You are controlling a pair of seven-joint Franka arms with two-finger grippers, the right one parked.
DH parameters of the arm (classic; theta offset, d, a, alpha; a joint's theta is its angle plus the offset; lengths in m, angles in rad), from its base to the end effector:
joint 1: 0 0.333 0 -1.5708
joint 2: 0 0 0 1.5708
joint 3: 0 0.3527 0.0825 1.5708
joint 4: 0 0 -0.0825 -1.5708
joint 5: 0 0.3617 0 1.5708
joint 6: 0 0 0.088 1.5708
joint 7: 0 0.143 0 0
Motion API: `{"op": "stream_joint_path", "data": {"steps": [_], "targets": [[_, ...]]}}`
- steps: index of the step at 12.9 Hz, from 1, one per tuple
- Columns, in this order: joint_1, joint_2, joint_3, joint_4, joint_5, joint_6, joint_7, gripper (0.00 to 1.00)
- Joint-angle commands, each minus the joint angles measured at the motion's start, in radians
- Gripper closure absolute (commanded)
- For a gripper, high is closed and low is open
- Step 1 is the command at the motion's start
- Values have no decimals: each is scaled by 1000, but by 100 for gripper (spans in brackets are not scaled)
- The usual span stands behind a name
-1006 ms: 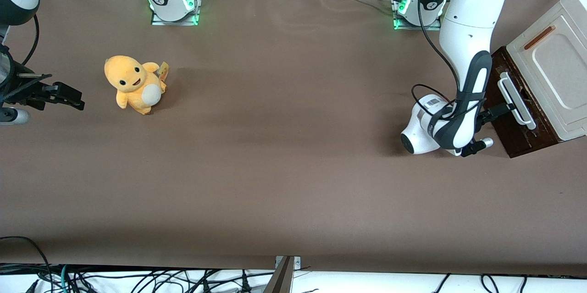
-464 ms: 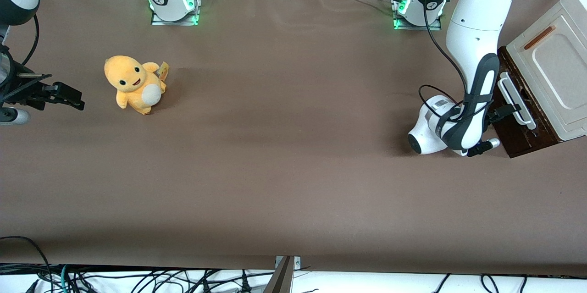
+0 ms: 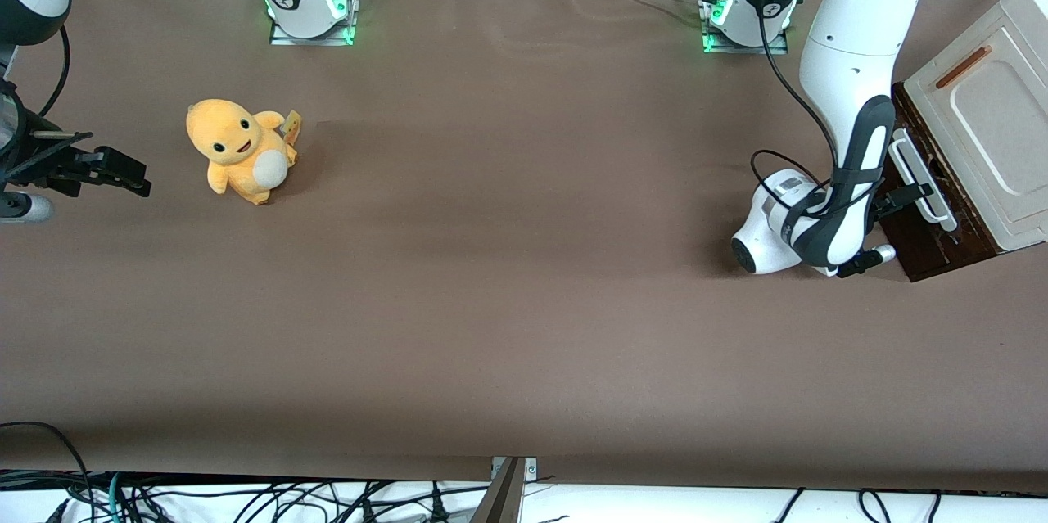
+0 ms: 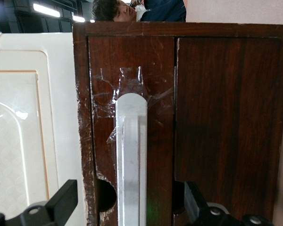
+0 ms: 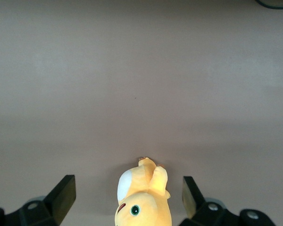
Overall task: Open lower drawer with left arm only
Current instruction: 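Move the open left gripper in around the white bar handle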
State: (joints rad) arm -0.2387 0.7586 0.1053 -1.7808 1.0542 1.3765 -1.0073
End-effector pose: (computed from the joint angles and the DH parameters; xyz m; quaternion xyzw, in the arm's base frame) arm 0.5616 0.0568 0.2003 -0.7140 -0.1325 0.1289 0.6753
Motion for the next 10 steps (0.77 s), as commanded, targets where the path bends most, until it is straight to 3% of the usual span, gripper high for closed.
{"op": "stream_joint_path", "data": {"steps": [1,6,10], "targets": [[7,-76,-6,-78,36,32,4,2],[7,-94,-9,-95,35,41,4,2],[10,-94,-9,-109,36,62,-4,8]]}}
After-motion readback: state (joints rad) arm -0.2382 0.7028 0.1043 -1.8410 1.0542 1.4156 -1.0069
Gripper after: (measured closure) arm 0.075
